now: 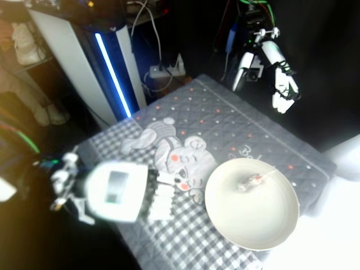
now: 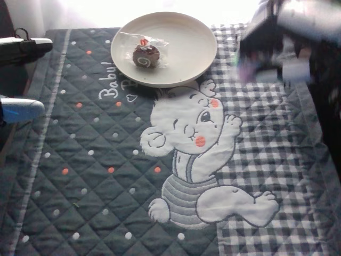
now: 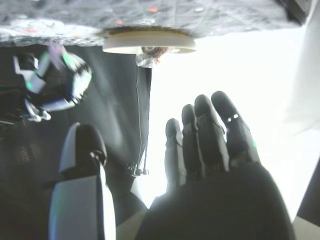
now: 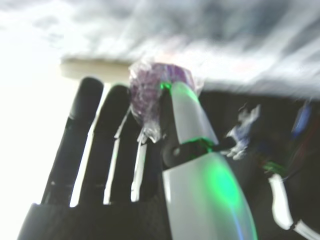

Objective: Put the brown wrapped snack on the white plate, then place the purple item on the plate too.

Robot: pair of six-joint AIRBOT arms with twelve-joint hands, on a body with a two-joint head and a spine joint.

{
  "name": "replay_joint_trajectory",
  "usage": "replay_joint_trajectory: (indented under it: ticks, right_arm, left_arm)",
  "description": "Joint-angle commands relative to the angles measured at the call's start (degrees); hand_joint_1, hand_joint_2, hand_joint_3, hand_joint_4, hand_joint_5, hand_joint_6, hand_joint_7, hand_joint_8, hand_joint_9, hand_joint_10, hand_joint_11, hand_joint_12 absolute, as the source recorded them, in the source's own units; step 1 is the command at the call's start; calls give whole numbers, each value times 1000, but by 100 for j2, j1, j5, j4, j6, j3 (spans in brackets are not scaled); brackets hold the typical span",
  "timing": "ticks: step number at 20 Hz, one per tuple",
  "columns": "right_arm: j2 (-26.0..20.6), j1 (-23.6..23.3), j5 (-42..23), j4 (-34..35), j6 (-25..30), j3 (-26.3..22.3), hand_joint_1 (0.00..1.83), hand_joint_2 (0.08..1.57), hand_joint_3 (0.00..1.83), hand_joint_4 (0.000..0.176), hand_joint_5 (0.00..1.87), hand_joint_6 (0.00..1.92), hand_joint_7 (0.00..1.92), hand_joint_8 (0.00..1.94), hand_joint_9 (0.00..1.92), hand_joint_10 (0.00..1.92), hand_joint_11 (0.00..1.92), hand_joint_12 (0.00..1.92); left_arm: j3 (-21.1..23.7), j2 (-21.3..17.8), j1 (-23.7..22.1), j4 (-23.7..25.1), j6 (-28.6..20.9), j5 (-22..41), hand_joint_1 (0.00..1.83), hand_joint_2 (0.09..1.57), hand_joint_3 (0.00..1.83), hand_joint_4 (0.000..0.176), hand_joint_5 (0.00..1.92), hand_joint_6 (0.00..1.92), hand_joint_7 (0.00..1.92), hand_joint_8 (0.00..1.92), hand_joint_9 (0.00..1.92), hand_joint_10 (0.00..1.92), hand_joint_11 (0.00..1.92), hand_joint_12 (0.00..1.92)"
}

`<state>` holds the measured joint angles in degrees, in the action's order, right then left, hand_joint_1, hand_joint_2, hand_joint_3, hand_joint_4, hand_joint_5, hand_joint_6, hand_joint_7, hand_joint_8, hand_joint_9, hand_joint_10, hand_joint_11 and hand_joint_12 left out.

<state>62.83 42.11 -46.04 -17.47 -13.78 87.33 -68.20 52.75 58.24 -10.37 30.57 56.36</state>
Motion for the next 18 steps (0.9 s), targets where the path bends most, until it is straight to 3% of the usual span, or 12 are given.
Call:
replay_joint_trajectory:
  ticks: [1,2,3,5,7,9,10,11,12,15,16,18]
  right_arm:
    - [153,-352,-650,299,-13,148,1364,1073,0,0,1027,799,1140,707,951,1220,465,1128]
    - [406,-697,-497,180,-14,388,1386,1064,0,0,1018,835,1176,570,995,1169,582,1150]
    - [623,-921,-388,137,-16,598,1388,1043,0,0,1075,738,1225,468,1062,1109,818,1215]
    - [1067,-1251,-118,138,-17,1013,1397,1039,0,0,1064,796,1182,529,1113,950,967,966]
    - [1552,-1520,272,149,-16,1448,1397,1037,0,0,1066,826,1231,464,1080,927,917,775]
    - [1821,-1576,581,112,-16,1689,1392,1046,8,0,1043,727,1180,674,1042,1017,792,970]
    - [1825,-1576,671,82,-16,1690,1008,857,0,87,439,54,519,118,452,360,158,1266]
    - [1836,-1576,740,24,-11,1688,1008,857,0,87,439,54,519,118,452,360,158,1266]
    - [1852,-1576,788,-57,-11,1689,878,807,0,158,142,10,285,23,337,143,51,1256]
    - [1852,-1575,808,-142,-10,1658,830,763,2,176,0,0,31,14,122,27,0,584]
    - [1809,-1575,787,-141,-10,1588,832,780,8,176,0,0,5,2,83,17,0,518]
    - [1561,-1575,471,-9,-10,1273,886,774,1,176,0,0,0,0,3,0,0,376]
  left_arm:
    - [-13,26,-51,-131,-29,749,863,949,0,49,431,7,445,6,437,10,0,1104]
    - [-3,20,24,-191,-31,800,888,939,0,36,444,10,455,9,442,11,0,1105]
    - [-9,24,41,-194,-30,784,886,935,0,43,439,5,451,4,433,5,0,1082]
    - [-77,91,-43,-111,-29,674,890,929,0,79,418,0,421,0,406,0,0,1022]
    - [-156,183,-123,-104,-30,697,854,933,0,87,411,0,412,0,389,0,0,994]
    - [-248,298,-294,-10,-31,624,868,933,0,74,430,2,433,3,406,5,0,1046]
    - [-303,368,-412,82,-31,560,867,936,1,68,434,3,437,3,408,4,0,1049]
    - [-320,392,-465,127,-31,541,867,936,1,68,434,3,437,3,408,4,0,1049]
    - [-312,392,-472,130,-35,567,861,937,1,65,437,2,444,3,420,7,0,1069]
    - [-295,390,-467,112,-39,674,820,947,1,75,430,0,442,0,394,0,0,1007]
    - [-283,386,-467,105,-42,730,797,952,2,87,422,0,437,0,386,0,0,979]
    - [-177,319,-420,69,-44,1016,791,953,1,72,420,0,428,0,381,1,0,935]
